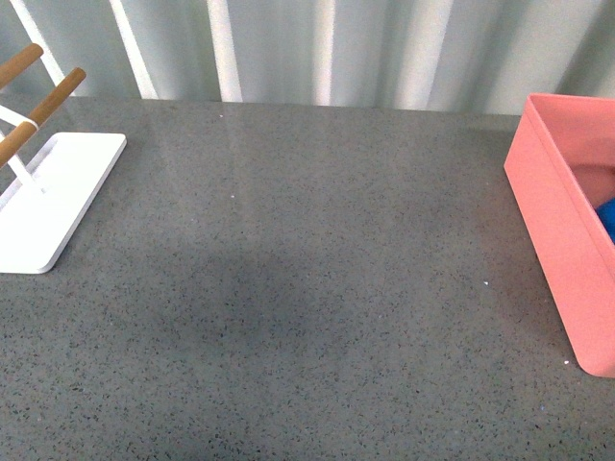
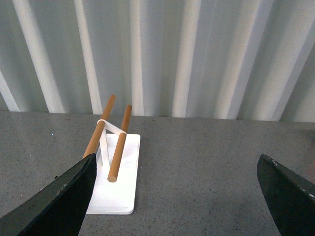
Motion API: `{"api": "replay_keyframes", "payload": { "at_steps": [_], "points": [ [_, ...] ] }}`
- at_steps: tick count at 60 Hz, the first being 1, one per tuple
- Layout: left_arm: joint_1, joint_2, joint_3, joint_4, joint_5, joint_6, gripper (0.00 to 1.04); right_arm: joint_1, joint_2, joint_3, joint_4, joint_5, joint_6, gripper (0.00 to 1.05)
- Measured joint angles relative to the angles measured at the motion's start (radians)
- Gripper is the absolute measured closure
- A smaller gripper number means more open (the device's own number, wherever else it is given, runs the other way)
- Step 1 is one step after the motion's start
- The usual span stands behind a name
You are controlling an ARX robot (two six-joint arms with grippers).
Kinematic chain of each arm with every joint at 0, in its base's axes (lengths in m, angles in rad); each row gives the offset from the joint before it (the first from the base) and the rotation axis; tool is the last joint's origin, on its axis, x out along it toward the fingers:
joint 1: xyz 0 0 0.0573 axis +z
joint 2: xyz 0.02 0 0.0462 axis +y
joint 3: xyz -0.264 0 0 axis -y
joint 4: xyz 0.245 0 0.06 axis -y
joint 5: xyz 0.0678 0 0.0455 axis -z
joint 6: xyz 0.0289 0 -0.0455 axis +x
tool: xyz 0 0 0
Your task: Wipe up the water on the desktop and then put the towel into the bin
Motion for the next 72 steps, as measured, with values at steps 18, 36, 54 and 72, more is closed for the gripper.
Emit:
{"api": "replay_keyframes", "payload": {
  "at_steps": [18, 36, 54, 72],
  "points": [
    [0.000, 0.000, 0.000, 0.000, 0.000, 0.000, 0.07, 0.085, -0.278, -0.091, 0.228, 0.002, -0.006, 0.07],
    [0.000, 0.000, 0.000, 0.000, 0.000, 0.000, 0.07, 0.263, -0.672, -0.498, 0.601, 0.173, 0.013, 0.24],
    [0.000, 0.000, 0.000, 0.000, 0.000, 0.000, 0.07, 0.258, -0.946, -0.807, 0.726, 0.212, 0.071, 0.80],
    [0.000, 0.000, 0.000, 0.000, 0.000, 0.000, 0.07, 0.259, -1.077, -0.895, 0.687, 0.213, 0.075, 1.01]
  ]
}}
